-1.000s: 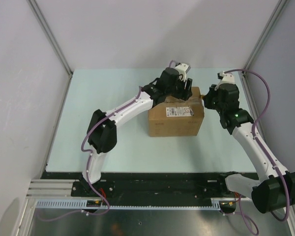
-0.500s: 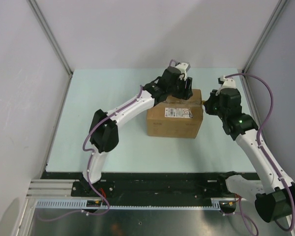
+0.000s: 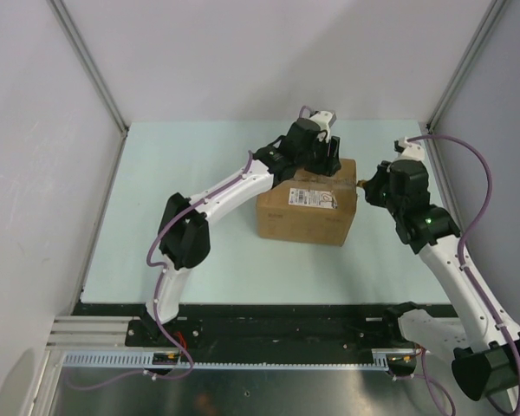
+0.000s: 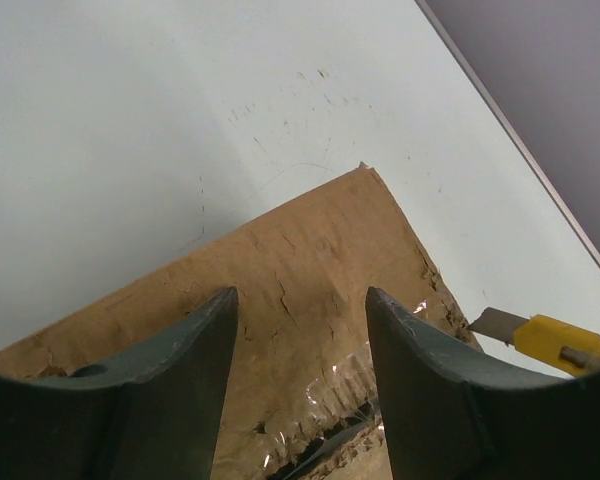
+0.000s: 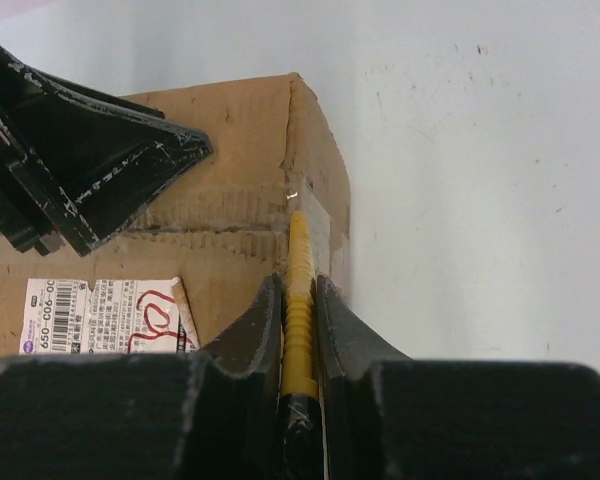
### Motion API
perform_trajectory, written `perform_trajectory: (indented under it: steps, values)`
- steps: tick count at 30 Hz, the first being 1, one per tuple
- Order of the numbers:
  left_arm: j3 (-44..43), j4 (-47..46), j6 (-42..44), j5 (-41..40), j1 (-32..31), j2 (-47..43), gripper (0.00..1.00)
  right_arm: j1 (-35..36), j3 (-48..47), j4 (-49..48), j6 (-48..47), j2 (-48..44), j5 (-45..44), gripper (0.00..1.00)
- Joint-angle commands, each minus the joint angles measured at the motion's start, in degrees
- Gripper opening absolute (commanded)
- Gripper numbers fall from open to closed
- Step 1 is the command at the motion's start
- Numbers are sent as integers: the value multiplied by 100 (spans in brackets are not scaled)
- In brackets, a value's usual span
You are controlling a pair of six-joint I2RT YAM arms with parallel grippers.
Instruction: Unpack the express box
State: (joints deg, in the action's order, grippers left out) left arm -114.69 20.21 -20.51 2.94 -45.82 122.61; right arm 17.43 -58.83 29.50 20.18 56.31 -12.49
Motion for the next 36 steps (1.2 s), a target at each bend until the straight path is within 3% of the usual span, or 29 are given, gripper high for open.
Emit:
perform_trajectory:
  steps: [1, 17, 36]
  values:
    - [184, 1038, -67, -83, 3, 387, 61, -73, -216, -339, 222, 204, -87, 0]
    - [307, 1047, 3, -118, -32, 290, 61, -64, -322, -752, 451, -129, -816, 0]
    - [255, 1038, 3, -153, -23, 299, 61, 24, -313, -603, 337, 380, 63, 0]
